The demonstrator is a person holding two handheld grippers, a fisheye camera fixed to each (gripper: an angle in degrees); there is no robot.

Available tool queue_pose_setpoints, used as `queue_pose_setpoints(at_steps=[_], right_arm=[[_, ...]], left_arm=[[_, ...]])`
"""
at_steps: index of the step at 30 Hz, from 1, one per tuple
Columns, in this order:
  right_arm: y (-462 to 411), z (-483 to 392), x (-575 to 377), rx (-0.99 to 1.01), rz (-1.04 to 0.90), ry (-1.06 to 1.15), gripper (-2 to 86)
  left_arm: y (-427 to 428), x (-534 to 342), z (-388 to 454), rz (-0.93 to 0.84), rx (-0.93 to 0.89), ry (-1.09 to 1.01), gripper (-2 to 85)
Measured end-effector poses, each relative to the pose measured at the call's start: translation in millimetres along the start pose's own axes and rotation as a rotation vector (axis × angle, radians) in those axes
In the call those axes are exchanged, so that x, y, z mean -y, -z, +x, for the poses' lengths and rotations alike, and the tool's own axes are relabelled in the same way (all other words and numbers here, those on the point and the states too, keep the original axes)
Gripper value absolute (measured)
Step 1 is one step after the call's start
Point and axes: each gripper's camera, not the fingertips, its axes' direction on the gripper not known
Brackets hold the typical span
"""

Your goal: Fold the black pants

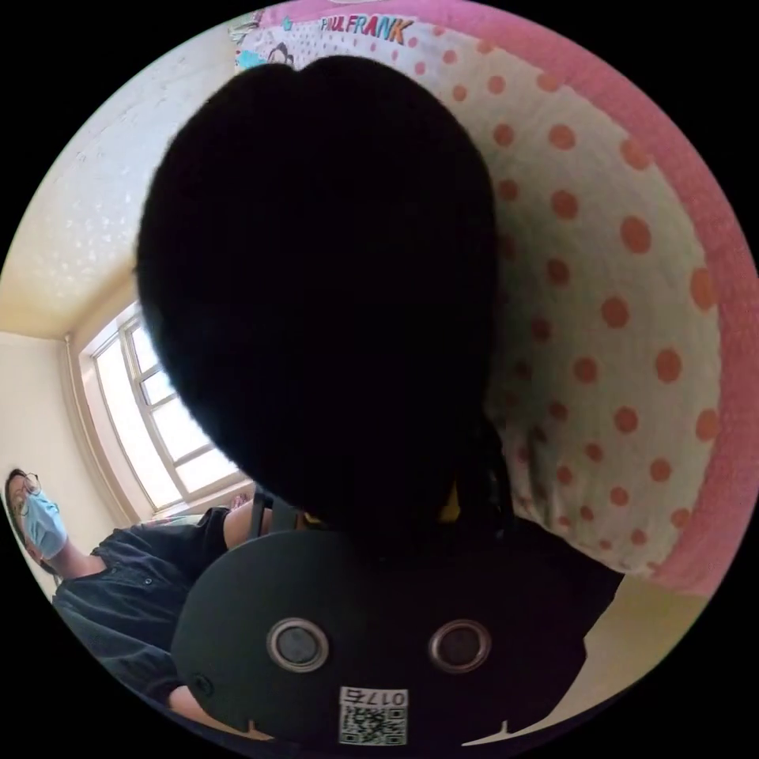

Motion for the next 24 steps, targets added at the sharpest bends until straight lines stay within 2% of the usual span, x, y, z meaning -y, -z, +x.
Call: queue_pose_setpoints(at_steps=[2, 6, 9, 12, 16, 18, 21, 23, 24], right_arm=[[5, -9, -15, 0.086, -0.062, 0.047, 13.4], [35, -40, -49, 0.059, -0.097, 0.133, 10.6], [73, -76, -87, 0.022, -0.101, 0.259, 8.4], [123, -99, -132, 0.069, -0.017, 0.320, 8.2], [220, -122, -196, 0.174, 0.153, 0.409, 8.1], [268, -133, -216, 0.164, 0.204, 0.465, 8.2], [350, -131, -234, 0.045, 0.264, 0.438, 9.1], [412, -103, -242, -0.143, 0.354, 0.262, 10.8], [426, -91, -245, -0.195, 0.373, 0.185, 11.4]], left_arm=[[7, 1, 6, -0.039, -0.062, -0.013, 6.5], [37, 2, 74, -0.234, -0.209, -0.262, 6.1], [63, -7, 152, -0.292, -0.168, -0.468, 6.1], [84, -10, 224, -0.288, -0.250, -0.573, 6.0], [103, 9, 331, -0.259, -0.526, -0.651, 6.1], [90, 21, 386, -0.291, -0.624, -0.695, 6.2], [43, 44, 469, -0.392, -0.573, -0.656, 7.7], [8, 62, 494, -0.454, -0.480, -0.572, 9.9], [-21, 77, 494, -0.544, -0.413, -0.478, 9.6]])
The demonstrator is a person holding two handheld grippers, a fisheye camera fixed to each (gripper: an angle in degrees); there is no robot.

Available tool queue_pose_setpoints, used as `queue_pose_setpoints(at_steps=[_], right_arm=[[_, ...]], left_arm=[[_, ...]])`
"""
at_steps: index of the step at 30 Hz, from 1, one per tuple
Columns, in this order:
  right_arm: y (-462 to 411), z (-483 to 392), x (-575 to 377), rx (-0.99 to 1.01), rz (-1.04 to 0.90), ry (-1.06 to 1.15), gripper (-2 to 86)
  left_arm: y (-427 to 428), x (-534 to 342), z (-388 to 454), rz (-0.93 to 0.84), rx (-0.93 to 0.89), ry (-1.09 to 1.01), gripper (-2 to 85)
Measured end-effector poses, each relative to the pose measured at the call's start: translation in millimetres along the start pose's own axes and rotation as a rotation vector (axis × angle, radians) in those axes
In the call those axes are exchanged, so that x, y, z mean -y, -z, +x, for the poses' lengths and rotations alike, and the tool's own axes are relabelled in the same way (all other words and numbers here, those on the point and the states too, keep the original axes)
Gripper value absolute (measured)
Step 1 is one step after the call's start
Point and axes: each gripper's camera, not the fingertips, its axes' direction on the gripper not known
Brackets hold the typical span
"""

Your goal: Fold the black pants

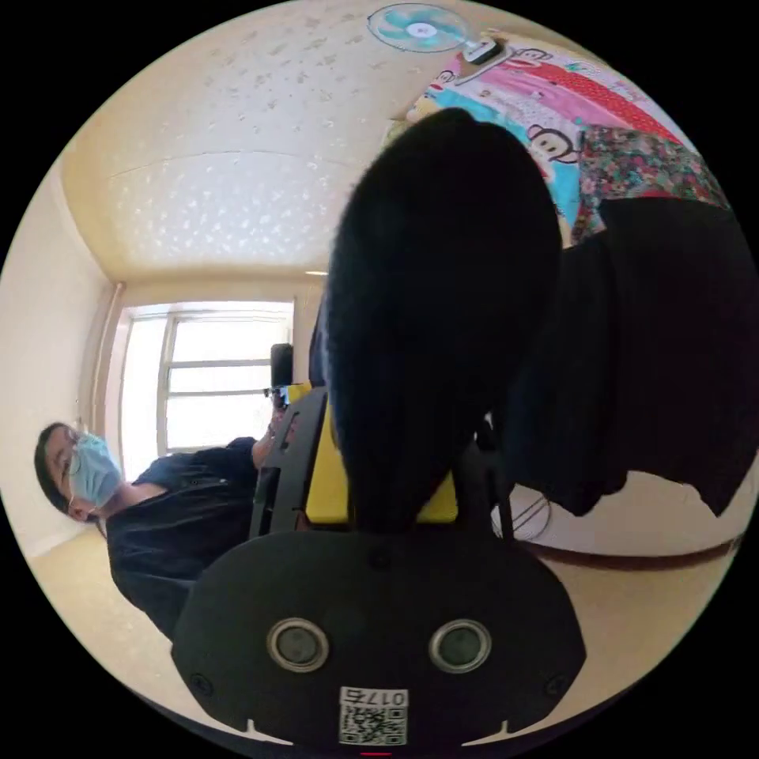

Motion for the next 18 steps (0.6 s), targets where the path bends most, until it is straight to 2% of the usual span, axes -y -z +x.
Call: queue_pose_setpoints(at_steps=[2, 3, 4, 5, 6, 7, 8, 9, 11, 13, 16, 18], right_arm=[[36, 69, -26, -0.130, 0.031, -0.357, 12.9], [40, 84, -38, -0.110, 0.036, -0.434, 12.8], [43, 102, -64, -0.027, 0.077, -0.476, 12.7], [39, 111, -91, 0.062, 0.133, -0.447, 12.0], [35, 114, -106, 0.103, 0.160, -0.436, 11.6], [26, 122, -138, 0.203, 0.232, -0.421, 8.7], [11, 131, -170, 0.336, 0.301, -0.407, 6.4], [2, 136, -186, 0.412, 0.327, -0.398, 5.5], [-50, 156, -245, 0.707, 0.327, -0.389, 3.2], [-91, 163, -283, 0.819, 0.308, -0.411, 2.2], [-141, 164, -335, 0.812, 0.299, -0.491, 1.4], [-156, 160, -357, 0.797, 0.336, -0.503, 1.2]], left_arm=[[-10, 12, -57, -0.109, -0.016, 0.286, 5.7], [-8, -1, -103, -0.135, -0.123, 0.474, 2.6], [0, -29, -147, -0.108, -0.308, 0.641, 0.3], [7, -47, -165, -0.067, -0.405, 0.711, 0.1], [26, -87, -194, 0.072, -0.589, 0.812, -0.5], [52, -128, -214, 0.216, -0.698, 0.870, -0.7], [67, -147, -221, 0.271, -0.715, 0.891, -0.8], [99, -183, -230, 0.342, -0.692, 0.910, -0.9], [150, -232, -235, 0.383, -0.564, 0.916, -1.0], [217, -297, -233, 0.394, -0.304, 0.968, -1.0], [280, -374, -227, 0.378, -0.051, 1.068, -1.0], [308, -414, -228, 0.355, 0.039, 1.112, -1.0]])
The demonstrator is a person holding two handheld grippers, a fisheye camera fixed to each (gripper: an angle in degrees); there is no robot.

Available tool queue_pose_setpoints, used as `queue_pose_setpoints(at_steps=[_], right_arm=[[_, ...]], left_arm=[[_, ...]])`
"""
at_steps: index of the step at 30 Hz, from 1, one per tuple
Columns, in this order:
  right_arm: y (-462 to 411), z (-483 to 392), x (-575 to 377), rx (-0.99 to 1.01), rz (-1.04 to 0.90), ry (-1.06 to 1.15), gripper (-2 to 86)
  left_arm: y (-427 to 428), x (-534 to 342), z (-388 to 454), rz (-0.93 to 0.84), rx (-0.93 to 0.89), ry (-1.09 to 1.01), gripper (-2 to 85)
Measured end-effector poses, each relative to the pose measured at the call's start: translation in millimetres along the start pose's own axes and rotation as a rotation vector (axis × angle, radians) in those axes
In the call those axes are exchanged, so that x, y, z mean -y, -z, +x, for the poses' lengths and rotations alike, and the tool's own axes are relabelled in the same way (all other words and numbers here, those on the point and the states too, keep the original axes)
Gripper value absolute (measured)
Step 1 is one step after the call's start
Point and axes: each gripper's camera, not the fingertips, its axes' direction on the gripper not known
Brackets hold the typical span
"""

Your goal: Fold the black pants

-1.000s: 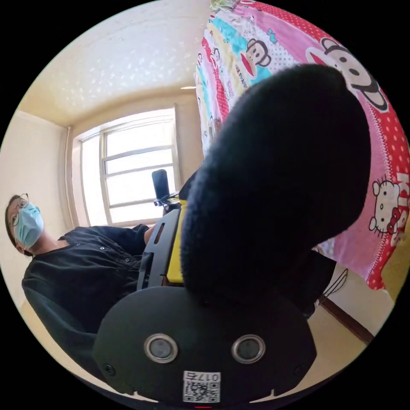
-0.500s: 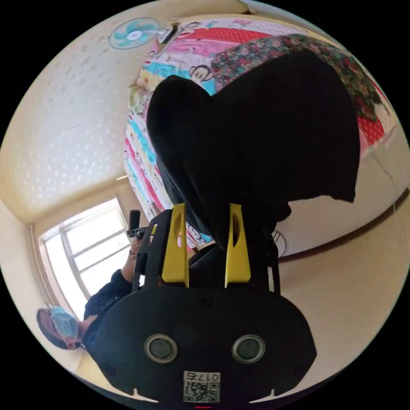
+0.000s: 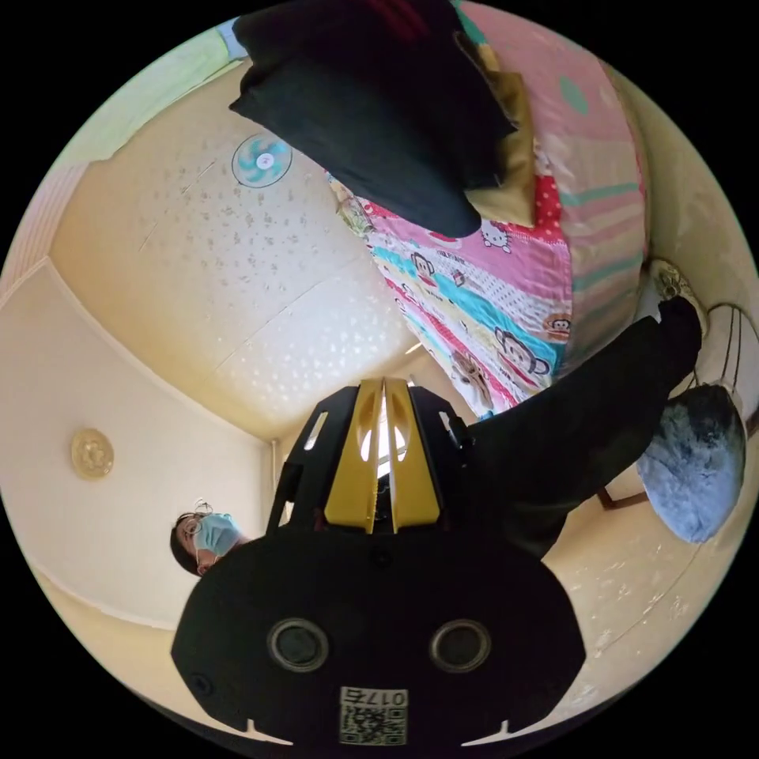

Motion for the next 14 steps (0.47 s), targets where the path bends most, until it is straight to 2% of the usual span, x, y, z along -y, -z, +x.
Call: queue_pose_setpoints(at_steps=[5, 8, 11, 14], right_arm=[[1, 18, -78, 0.188, 0.237, 0.181, 0.6], [-14, 46, -132, 0.213, 0.247, 0.236, 0.5], [-27, 90, -178, 0.158, 0.233, 0.177, 0.4], [-27, 132, -227, 0.197, 0.276, 0.164, 0.3]], left_arm=[[60, -6, -65, 0.021, 0.096, -0.007, -1.0], [73, -4, -93, -0.012, 0.117, -0.058, -1.0], [76, -5, -115, -0.081, 0.182, -0.132, -1.0], [80, -13, -137, -0.124, 0.326, -0.135, -1.0]])
